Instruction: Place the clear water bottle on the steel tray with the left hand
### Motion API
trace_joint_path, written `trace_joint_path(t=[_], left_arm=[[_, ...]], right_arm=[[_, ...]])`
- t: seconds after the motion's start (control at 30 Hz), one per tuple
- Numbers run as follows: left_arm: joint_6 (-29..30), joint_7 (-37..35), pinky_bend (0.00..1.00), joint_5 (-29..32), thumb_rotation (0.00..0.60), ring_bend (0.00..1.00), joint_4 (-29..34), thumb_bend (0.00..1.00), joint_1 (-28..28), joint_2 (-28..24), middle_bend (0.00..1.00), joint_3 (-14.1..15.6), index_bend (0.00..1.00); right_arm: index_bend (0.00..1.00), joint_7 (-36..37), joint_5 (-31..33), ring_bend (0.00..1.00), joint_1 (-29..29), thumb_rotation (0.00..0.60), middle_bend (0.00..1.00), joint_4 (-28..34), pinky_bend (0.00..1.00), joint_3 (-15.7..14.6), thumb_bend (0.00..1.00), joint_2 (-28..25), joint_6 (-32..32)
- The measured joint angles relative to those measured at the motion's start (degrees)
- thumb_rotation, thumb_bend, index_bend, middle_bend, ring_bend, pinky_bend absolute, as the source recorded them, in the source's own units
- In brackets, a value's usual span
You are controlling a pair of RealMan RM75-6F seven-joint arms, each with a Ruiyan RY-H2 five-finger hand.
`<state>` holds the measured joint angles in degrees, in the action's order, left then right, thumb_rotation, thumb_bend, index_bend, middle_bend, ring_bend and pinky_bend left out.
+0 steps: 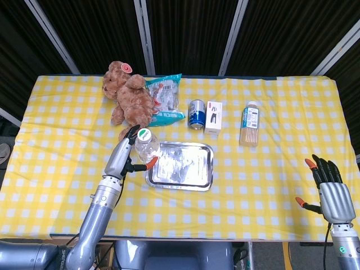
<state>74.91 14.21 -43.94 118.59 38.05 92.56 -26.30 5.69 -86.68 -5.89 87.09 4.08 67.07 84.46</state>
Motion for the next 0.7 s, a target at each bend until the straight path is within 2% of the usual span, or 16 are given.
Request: trace_joint_path(t=[0.17,0.27,0.33,0.43,0.7], left_arm=[[-5.01,-5.30,0.05,0.64,0.600,0.05,-7.89,0.43,-0.89,0.67,0.46,3.16,0.49],[-7.20,-8.76,0.05,0.29,0.600,0.05,-10.83,0.43,-1.98,0.85,0.46,5.07,0.49],[-7.97,-10.76,0.05,-0.19,0.600,0.05,-11.30,0.43,-2.52,0.66,0.46,5.19,0.49],[-8.15,-12.03,0.05,-1.95,0.600,0.05,-9.43,0.43,-2.96,-0.66,0.46,4.36,0.49],[-5.12,-9.52,0.05,-3.72,0.600,0.05,2.01,0.43,-2.99,-4.86,0.46,1.14,0.49]], right_arm=[[0.10,0.11,0.19,0.00,0.05,0.600,0.00,-0.01,0.00,0.19,0.05,-0.13,0.15],[0.10,-0.37,0.13,0.00,0.12,0.600,0.00,-0.11,0.00,0.18,0.05,-0.07,0.35],[0.10,-0.30,0.01,0.00,0.09,0.600,0.00,-0.07,0.00,0.13,0.05,-0.04,0.34],[0.10,-0.45,-0.22,0.00,0.00,0.600,0.00,0.08,0.00,0.02,0.05,0.06,0.20],[0.10,-0.71,-0.42,0.00,-0.05,0.600,0.00,0.12,0.00,-0.15,0.05,0.17,0.10]])
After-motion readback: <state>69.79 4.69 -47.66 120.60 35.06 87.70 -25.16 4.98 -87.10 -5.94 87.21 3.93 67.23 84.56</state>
